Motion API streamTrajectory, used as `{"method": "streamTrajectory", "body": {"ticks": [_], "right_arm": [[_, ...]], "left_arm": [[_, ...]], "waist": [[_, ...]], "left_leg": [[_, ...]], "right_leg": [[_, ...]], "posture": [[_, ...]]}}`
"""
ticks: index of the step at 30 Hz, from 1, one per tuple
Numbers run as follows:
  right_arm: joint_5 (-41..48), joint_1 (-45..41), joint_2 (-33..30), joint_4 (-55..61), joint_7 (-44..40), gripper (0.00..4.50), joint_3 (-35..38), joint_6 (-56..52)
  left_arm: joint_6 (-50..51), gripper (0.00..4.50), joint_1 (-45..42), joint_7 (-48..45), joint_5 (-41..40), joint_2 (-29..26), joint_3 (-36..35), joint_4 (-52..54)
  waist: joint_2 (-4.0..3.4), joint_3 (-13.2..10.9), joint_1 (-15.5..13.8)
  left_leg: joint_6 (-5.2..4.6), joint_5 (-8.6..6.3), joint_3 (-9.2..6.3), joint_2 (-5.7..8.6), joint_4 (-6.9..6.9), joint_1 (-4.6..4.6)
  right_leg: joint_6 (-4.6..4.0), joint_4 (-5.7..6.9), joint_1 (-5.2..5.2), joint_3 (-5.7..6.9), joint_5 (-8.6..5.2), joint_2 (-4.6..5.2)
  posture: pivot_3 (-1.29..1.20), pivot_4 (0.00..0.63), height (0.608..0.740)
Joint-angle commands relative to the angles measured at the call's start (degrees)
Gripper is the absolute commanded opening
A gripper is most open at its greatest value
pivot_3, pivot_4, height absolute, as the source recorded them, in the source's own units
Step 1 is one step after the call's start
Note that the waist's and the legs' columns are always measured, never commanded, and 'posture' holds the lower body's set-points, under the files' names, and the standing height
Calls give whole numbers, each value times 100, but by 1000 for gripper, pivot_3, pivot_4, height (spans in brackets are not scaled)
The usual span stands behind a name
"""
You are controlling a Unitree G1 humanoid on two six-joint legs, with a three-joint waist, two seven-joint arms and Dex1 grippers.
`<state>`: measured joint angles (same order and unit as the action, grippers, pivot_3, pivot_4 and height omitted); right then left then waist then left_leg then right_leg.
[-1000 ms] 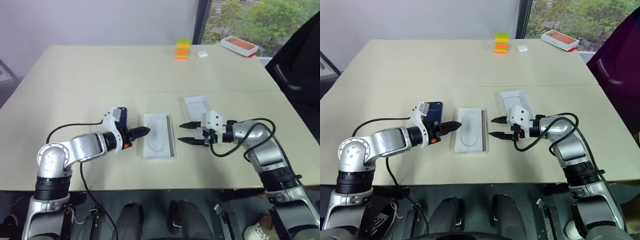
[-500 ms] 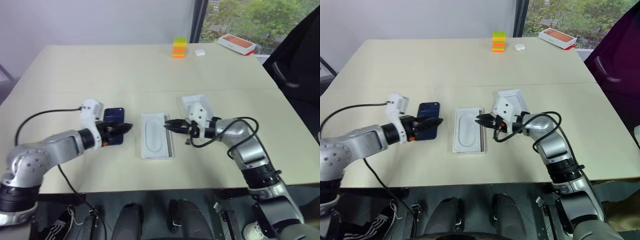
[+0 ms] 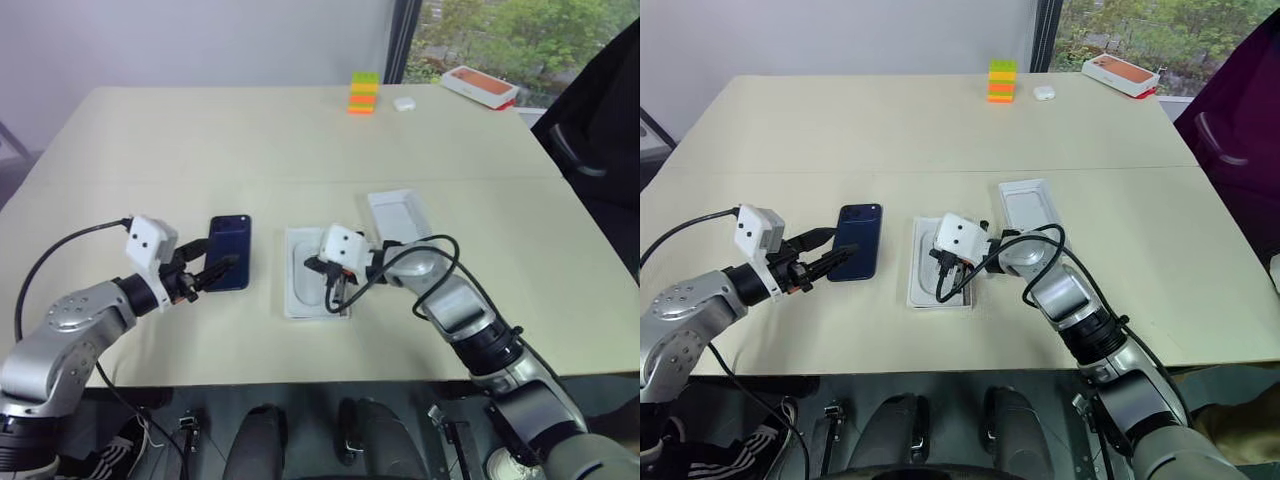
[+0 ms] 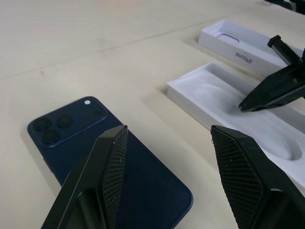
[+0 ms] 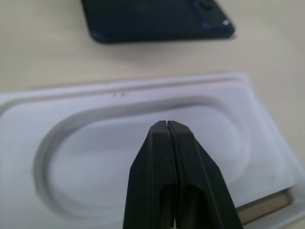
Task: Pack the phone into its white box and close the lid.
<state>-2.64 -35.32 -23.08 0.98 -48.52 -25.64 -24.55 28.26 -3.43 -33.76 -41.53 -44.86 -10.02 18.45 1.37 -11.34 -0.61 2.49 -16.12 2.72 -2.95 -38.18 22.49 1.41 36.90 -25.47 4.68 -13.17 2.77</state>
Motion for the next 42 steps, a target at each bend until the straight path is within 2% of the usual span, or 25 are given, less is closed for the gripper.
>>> {"method": "streamTrajectory", "body": {"ticks": [1,11,18,33,42], "right_arm": [[-218,29,-98,165,-43,32,-136,40],[-751,41,-559,167,-250,32,-309,164],[-847,41,-648,168,-420,32,-263,213],[-579,-123,-173,429,-416,32,-39,108],[-775,-48,22,70,-263,32,-241,226]], "left_arm": [[-44,2959,-10,-79,122,78,-191,120],[-43,2959,-95,-171,407,301,-158,159],[-28,2959,-238,-217,536,389,-132,110],[122,2959,-368,-319,623,500,-147,53],[178,2959,-408,-278,648,580,-147,90]], "waist": [[0,0,-2],[4,3,-9],[6,4,-9],[6,4,13],[6,4,24]], "left_leg": [[0,0,-1,0,0,0],[0,0,-4,-1,-1,-8],[0,0,-4,0,-3,-9],[-1,0,-6,-1,-3,-8],[0,0,-6,-2,-3,-9]], "right_leg": [[0,0,0,0,0,0],[5,6,5,1,-3,-3],[4,6,8,1,-2,-2],[0,10,7,1,1,-5],[0,11,6,1,1,-6]], "posture": [[0,150,740],[0,150,740],[0,150,740],[0,150,740],[0,150,740]]}}
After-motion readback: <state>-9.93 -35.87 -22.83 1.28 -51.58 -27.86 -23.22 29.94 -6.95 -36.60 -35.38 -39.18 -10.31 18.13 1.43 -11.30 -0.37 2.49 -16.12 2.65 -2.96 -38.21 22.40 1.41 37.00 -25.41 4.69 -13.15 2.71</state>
